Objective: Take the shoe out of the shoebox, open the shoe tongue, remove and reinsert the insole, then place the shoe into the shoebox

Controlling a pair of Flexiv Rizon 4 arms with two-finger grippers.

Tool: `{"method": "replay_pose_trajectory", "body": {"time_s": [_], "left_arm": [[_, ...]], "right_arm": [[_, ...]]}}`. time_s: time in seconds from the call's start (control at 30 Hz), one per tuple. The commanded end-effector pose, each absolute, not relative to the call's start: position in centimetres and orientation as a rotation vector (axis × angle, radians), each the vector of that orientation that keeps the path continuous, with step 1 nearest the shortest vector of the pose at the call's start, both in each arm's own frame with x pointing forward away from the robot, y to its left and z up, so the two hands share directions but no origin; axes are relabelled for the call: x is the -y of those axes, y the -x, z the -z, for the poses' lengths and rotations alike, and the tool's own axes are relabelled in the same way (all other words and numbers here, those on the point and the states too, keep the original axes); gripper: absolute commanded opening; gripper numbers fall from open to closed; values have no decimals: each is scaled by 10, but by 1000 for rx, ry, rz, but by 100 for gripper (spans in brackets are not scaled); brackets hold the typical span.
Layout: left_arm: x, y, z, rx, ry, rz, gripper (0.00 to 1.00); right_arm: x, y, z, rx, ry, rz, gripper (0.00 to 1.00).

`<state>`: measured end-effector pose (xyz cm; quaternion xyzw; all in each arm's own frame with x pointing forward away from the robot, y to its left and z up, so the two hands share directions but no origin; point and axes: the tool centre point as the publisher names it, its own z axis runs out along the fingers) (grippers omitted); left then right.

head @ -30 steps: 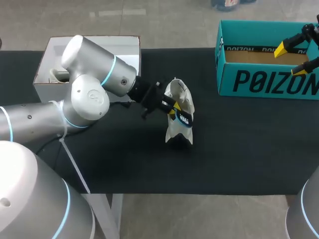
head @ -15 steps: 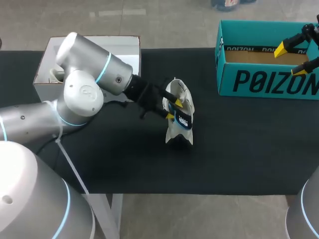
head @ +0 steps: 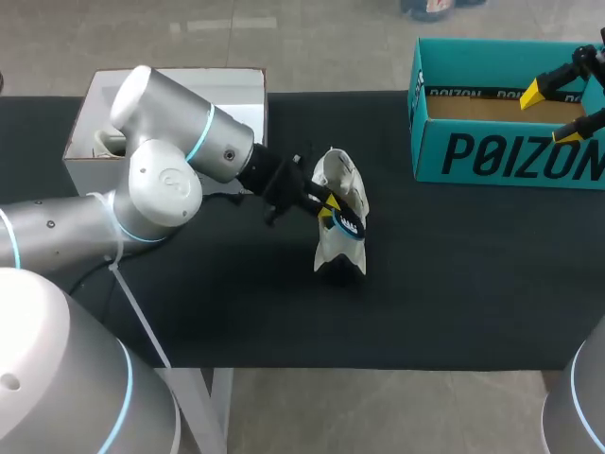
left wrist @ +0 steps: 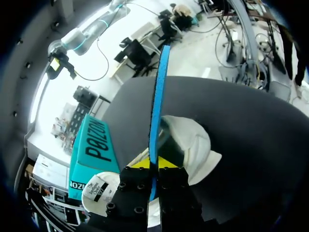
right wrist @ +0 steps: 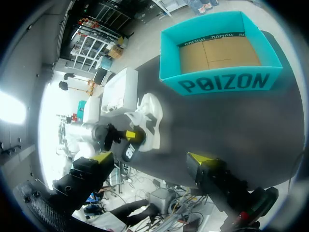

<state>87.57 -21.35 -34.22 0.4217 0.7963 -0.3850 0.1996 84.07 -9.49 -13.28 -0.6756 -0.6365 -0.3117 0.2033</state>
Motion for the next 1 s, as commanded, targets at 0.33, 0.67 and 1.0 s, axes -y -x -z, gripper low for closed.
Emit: {"method": "replay_pose_trajectory", "body": {"time_s": [0.33,0.67,1.0], "left_arm": [[214,-889,347,-2283,-1118,1071,40],[213,-859,325,-2222,-1216,1176,34],[220,-865,343,-2264,-1228,1165,0]], "right_arm": [[95,-840,133,1775,1888,868,100],[95,-840,133,1775,1888,868,100],[95,-840,133,1775,1888,868,100]]}}
